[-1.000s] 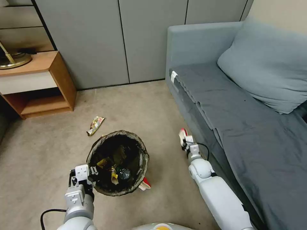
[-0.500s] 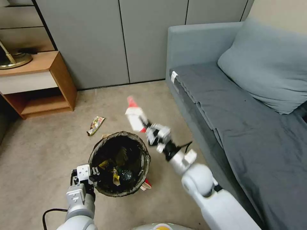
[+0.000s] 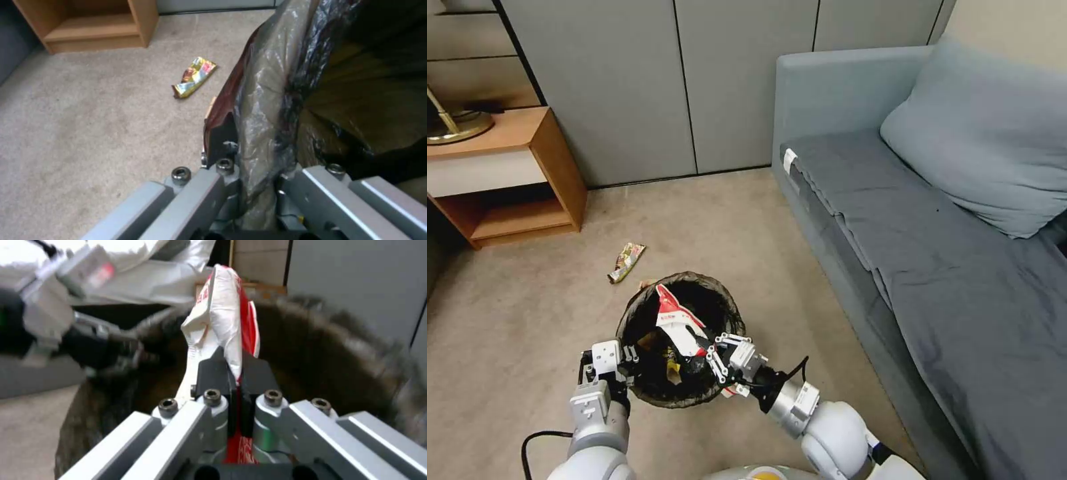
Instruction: Pick up the trash bin, then pick up the garbage from the floor and place it into the trash bin.
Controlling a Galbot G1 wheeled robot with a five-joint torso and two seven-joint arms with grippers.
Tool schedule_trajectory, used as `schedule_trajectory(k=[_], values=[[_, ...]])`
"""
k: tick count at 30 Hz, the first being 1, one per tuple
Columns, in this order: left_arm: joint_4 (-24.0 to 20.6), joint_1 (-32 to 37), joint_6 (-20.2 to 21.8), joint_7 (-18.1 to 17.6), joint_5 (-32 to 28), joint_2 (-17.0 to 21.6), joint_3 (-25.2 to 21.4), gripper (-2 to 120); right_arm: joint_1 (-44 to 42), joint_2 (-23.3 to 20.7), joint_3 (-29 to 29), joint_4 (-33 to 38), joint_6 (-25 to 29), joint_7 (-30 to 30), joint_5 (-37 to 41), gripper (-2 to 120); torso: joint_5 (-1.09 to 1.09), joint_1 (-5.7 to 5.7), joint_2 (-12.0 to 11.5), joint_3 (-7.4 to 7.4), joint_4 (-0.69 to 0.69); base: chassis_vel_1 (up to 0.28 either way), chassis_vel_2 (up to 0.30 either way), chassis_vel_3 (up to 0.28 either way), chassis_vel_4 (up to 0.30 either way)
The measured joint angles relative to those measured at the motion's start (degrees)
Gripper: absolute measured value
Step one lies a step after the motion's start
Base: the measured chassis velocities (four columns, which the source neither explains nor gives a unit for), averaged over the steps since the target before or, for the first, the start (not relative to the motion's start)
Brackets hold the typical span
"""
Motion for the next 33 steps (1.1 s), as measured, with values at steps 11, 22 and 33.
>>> schedule_trajectory(k=[11,22,33], values=[[-1.3,0.2,0.4,0.0,0.1,-0.4,1.1,0,1.0,1.6,-1.3,-3.4,-0.1,0.5,-1.0,24,0.00,0.00,0.0,0.00,0.00,0.000,0.000,0.000,0.000],[-1.7,0.3,0.5,0.1,0.5,-0.4,1.5,0,0.2,0.9,-1.3,-2.5,-0.4,0.6,-1.3,69,0.00,0.00,0.0,0.00,-0.01,0.000,0.000,0.000,0.000],[-1.7,0.5,0.4,0.2,0.9,-0.3,1.4,0,-1.5,-1.1,0.4,3.3,-0.3,2.1,-1.1,100,0.01,0.00,0.0,0.00,0.00,0.000,0.000,0.000,0.000]])
